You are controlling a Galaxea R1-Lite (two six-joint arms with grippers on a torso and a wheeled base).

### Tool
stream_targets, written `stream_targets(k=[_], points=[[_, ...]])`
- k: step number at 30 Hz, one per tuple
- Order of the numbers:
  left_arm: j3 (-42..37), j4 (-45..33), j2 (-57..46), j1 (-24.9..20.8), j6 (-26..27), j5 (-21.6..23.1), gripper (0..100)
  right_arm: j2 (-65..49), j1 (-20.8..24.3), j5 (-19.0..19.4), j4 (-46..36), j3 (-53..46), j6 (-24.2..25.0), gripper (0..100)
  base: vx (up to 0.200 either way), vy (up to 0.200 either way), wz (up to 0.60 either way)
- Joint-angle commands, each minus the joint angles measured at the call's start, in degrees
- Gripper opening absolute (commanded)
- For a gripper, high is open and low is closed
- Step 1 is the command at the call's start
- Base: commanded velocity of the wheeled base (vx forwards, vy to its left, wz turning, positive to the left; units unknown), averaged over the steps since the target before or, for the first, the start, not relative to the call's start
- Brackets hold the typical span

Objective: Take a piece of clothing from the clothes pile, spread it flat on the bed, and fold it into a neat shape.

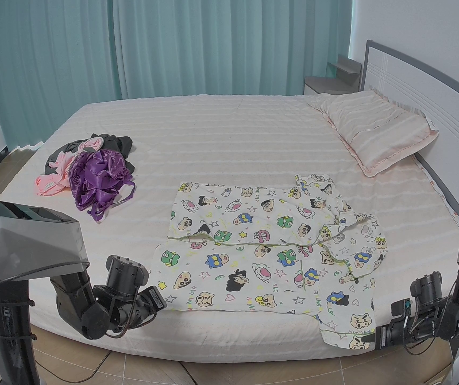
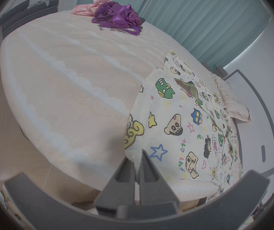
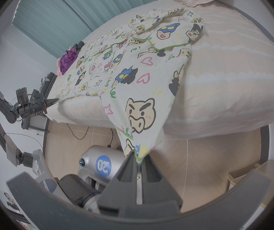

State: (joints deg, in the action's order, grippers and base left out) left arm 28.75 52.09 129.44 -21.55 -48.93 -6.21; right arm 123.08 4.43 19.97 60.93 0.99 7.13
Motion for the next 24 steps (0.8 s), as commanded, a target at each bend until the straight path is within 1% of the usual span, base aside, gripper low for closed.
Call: stream_targets(k=[1, 3, 5, 11, 16, 19, 24], points=[[-2.82, -0.06, -3.32, 0.11, -0.02, -0.04, 0, -6.18, -0.21, 0.07, -4.24, -0.99, -1.95, 0, 0.000, 0.000, 0.00], [-4.14, 0.03, -3.93, -0.07, -0.02, -0.04, 0, -7.50, -0.12, 0.07, -6.79, -0.99, -3.62, 0, 0.000, 0.000, 0.00], [-5.10, 0.03, -4.37, -0.07, 0.07, 0.05, 0, -7.94, 0.32, 0.07, -8.19, -0.99, -4.14, 0, 0.000, 0.000, 0.00], [-7.04, 0.12, -4.90, 0.02, 0.07, -0.04, 0, -8.73, 0.94, -0.19, -9.95, -0.99, -4.14, 0, 0.000, 0.000, 0.00], [-9.15, 0.12, -5.34, -0.16, 0.33, 0.05, 0, -12.07, 0.94, -0.10, -14.61, -0.99, -4.67, 0, 0.000, 0.000, 0.00], [-9.94, 0.12, -5.87, -0.16, 0.33, 0.05, 0, -12.42, 0.67, -0.19, -15.93, -0.99, -5.73, 0, 0.000, 0.000, 0.00], [-12.84, 0.03, -7.45, -1.30, 0.51, 0.05, 0, -13.74, 0.50, -0.19, -21.11, -0.99, -8.36, 0, 0.000, 0.000, 0.00]])
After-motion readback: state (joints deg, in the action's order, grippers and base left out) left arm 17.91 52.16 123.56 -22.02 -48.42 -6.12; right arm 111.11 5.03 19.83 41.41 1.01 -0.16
